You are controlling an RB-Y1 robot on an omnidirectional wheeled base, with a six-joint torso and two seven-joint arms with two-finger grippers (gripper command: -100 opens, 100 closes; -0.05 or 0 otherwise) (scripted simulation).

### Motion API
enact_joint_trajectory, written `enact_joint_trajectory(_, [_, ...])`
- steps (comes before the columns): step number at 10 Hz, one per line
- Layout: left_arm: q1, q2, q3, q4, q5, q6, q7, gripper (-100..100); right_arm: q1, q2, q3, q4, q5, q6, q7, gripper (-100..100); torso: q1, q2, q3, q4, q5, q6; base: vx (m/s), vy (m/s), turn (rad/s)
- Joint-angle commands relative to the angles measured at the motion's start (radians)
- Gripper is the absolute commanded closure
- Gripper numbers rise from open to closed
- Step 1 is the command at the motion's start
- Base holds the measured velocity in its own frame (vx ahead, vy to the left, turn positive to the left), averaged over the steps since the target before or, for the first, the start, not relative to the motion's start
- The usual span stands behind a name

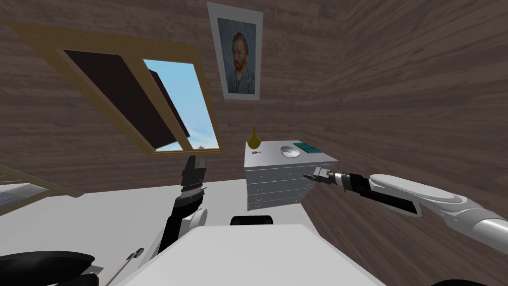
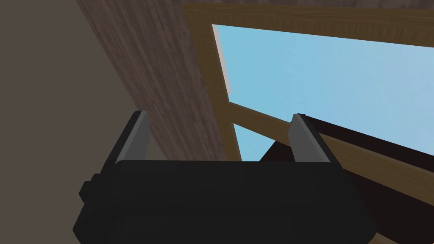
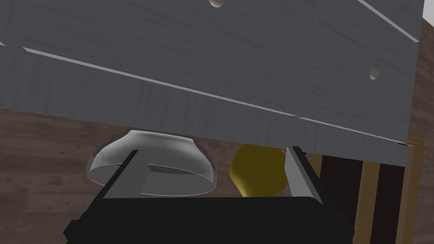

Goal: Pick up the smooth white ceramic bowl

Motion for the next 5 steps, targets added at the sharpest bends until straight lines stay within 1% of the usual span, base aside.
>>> enact_joint_trajectory(1, [0.000, 0.000, 0.000, 0.000, 0.000, 0.000, 0.000, 0, 0.018, -0.050, -0.024, 0.026, 0.024, -0.005, -0.005, -100, 0.000, 0.000, 0.000, 0.000, 0.000, 0.000, 0.021, 0.075, 0.008])
enact_joint_trajectory(2, [0.000, 0.000, 0.000, 0.000, 0.000, 0.000, 0.000, 0, 0.018, -0.080, -0.024, 0.026, 0.024, -0.005, -0.005, -100, 0.001, 0.000, 0.000, 0.000, 0.000, 0.000, 0.016, 0.064, -0.001])
enact_joint_trajectory(3, [0.000, 0.000, 0.000, 0.000, 0.000, 0.000, 0.000, 0, 0.018, -0.096, -0.024, 0.026, 0.024, -0.005, -0.005, -100, 0.000, 0.000, 0.000, 0.000, 0.000, 0.000, 0.007, 0.029, 0.000])
enact_joint_trajectory(4, [0.000, 0.000, 0.000, 0.000, 0.000, 0.000, 0.000, 0, 0.025, -0.133, -0.037, 0.054, 0.045, -0.010, -0.010, -100, -0.002, 0.000, 0.000, 0.000, 0.000, 0.000, 0.010, 0.051, 0.014])
enact_joint_trajectory(5, [0.000, 0.000, 0.000, 0.000, 0.000, 0.000, 0.000, 0, 0.025, -0.162, -0.037, 0.054, 0.045, -0.010, -0.010, -100, -0.001, 0.000, 0.000, 0.000, 0.000, 0.000, 0.009, 0.053, 0.000])
